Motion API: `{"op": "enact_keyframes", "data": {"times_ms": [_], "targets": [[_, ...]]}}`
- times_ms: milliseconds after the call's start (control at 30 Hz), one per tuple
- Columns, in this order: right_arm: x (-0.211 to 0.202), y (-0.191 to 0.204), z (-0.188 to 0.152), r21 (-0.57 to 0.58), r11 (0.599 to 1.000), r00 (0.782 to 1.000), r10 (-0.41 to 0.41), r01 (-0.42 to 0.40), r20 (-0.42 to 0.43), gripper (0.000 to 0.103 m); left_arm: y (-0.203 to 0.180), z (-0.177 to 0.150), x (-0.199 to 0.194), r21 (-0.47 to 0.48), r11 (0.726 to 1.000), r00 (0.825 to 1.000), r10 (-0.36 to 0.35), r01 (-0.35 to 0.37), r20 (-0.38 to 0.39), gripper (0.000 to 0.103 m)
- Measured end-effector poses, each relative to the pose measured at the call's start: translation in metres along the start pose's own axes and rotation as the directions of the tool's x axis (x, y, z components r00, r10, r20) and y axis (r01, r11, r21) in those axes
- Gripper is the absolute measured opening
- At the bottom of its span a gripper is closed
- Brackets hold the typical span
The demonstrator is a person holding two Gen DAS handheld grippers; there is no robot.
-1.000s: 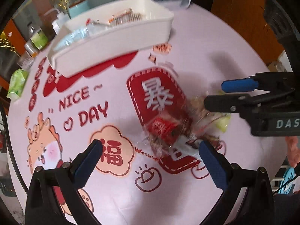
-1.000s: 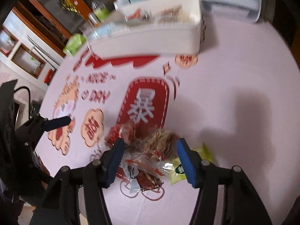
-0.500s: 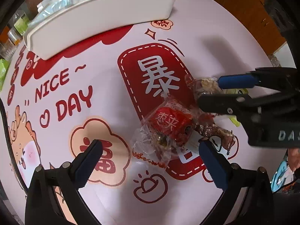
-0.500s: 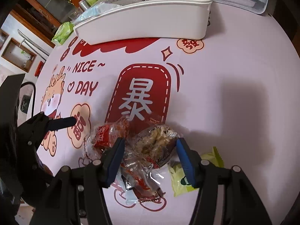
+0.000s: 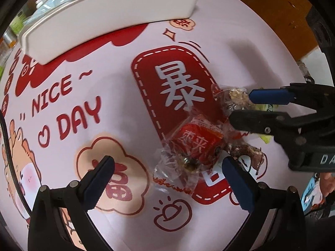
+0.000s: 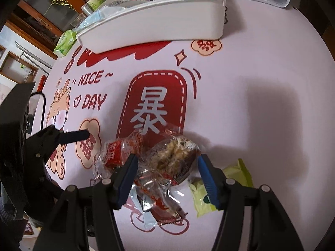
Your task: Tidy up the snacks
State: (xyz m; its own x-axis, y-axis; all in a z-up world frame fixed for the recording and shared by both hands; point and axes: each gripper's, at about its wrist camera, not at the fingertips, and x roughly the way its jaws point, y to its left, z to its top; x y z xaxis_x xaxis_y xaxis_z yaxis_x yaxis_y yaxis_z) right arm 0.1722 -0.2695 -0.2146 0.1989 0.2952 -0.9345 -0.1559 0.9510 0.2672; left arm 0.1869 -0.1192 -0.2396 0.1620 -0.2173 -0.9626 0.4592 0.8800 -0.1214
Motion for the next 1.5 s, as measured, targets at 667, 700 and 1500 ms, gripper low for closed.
{"op": "enact_keyframes", "data": {"times_ms": [667,700,1500], "targets": [[0.004,0.001,-0.001,-0.013,0.997,0.997,0.077,-0.077,-0.002,0.019,-0.038,0.047,0.016,0.172,0.983,0.997,0.067,-0.071,0.031,0.041],[0.002,0.002,-0.002,-0.016,0.996,0.996,0.084,-0.083,0.007,0.019,-0.036,0.048,0.014,0.166,0.984,0.998,0.062,-0.067,0.032,0.041],[-0.065,0.019,-0.009,-0.106,0.981,0.974,0.179,-0.165,0.142,0.007,0.004,-0.020,-0.081,-0.156,0.987,0.987,-0.015,0.041,0.160,0.040]]}}
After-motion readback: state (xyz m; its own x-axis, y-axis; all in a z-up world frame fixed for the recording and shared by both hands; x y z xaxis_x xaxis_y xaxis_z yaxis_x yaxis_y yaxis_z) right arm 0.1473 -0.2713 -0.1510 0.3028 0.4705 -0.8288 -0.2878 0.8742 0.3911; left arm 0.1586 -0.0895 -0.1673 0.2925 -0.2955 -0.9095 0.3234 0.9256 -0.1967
